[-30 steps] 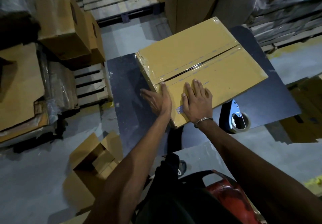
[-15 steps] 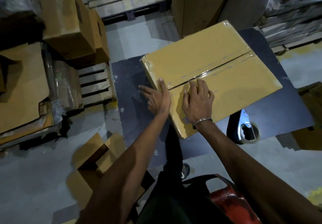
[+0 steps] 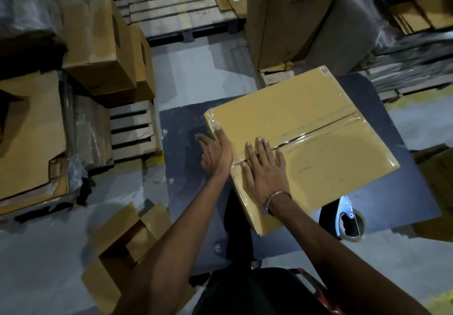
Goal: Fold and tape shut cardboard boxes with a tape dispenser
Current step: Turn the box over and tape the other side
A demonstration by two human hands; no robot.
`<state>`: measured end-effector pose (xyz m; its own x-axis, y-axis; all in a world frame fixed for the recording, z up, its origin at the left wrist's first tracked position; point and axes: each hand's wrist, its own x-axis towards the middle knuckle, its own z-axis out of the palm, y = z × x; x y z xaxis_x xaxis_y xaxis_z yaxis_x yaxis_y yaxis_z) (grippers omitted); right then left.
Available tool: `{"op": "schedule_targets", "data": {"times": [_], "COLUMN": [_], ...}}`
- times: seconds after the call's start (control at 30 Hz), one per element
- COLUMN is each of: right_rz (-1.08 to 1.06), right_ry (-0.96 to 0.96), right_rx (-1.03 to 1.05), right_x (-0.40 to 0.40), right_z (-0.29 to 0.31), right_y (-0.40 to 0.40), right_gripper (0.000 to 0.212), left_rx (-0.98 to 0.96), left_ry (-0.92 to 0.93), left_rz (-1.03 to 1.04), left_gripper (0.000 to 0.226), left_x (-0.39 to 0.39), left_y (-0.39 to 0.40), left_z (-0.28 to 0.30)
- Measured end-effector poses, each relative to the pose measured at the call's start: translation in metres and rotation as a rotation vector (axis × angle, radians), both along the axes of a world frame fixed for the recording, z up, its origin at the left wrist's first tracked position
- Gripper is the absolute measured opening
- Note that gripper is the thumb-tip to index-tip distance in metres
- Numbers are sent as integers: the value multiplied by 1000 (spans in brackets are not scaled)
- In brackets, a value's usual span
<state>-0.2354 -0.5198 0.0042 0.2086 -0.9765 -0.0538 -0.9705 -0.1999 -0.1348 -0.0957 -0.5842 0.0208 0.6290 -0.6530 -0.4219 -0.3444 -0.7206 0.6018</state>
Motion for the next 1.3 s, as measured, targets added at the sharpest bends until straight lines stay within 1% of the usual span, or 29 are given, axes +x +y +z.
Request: {"op": "schedule_targets", "data": {"times": [0.07, 0.1, 0.13, 0.2, 0.27, 0.33, 0.37, 0.4, 0.43, 0.53, 0.57, 0.6, 0.63, 0.67, 0.7, 0.73, 0.77, 0.8, 0.83, 0.9, 1.0, 1.07, 1.17, 1.23, 1.3], "right_rz": [-6, -6, -8, -11, -12, -11, -12, -12, -10, -6, -8, -8, -4, -1, 2, 6, 8, 6, -7, -81, -314, -461, -597, -640, -610], "right_ry": [-1, 2, 4, 2, 0, -4, -3, -4, -5, 5, 4, 0, -5, -10, -21, -49, -93, -144, -186, -221, -249, -224, -112, -81, -58], "right_rx": [7, 13, 19, 25, 23, 31, 31, 31, 38, 54, 56, 63, 70, 75, 80, 88, 92, 85, 67, -7, -53, -58, -3, 50, 59], "right_x": [0, -1, -1, 0, 0, 0, 0, 1, 1, 1, 1, 1, 0, 0, -1, -3, -5, -9, -16, -37, -84, -125, -184, -210, -224], "right_z": [1, 0, 0, -1, -2, -1, 0, 1, 1, 1, 1, 1, 2, 1, 0, 1, 2, 3, 5, 10, 16, 17, 15, 14, 17], "right_y": [0, 0, 0, -1, -1, -2, -1, -1, -2, -2, -2, -3, -2, -2, -2, -4, -6, -8, -12, -26, -59, -84, -111, -121, -126], "right_gripper": [62, 62, 62, 62, 62, 62, 62, 62, 62, 63, 63, 63, 63, 63, 62, 62, 61, 59, 57, 54, 55, 57, 66, 74, 80], "left_rx": [-218, -314, -362, -325, -249, -266, -289, -304, -276, -88, -45, -42, -77, -118, -127, -123, -120, -134, -171, -215, -130, -44, -30, -37, -56], "left_ry": [-58, -91, -126, -147, -146, -180, -161, -108, -40, 189, 312, 470, 629, 716, 715, 656, 551, 441, 354, 309, 281, 250, 139, 90, 67], "left_rz": [-34, -84, -154, -254, -245, -224, -196, -137, -61, 127, 162, 184, 206, 218, 208, 211, 249, 258, 244, 185, 131, 110, 81, 82, 82], "left_gripper": [84, 82, 80, 74, 67, 57, 54, 53, 55, 75, 80, 83, 85, 89, 94, 100, 105, 104, 96, 81, 76, 74, 76, 80, 89], "left_x": [3, 5, 7, 9, 10, 10, 12, 14, 20, 38, 41, 43, 43, 45, 44, 40, 32, 22, 6, -25, -52, -58, -63, -64, -64], "left_y": [-16, -27, -39, -57, -66, -68, -70, -74, -80, -99, -102, -100, -95, -89, -81, -66, -47, -26, -4, 33, 63, 69, 70, 71, 72], "left_z": [-3, -6, -9, -16, -20, -19, -17, -13, -11, -12, -14, -15, -19, -26, -30, -28, -22, -13, -6, 3, 4, 4, 2, -1, -4]}}
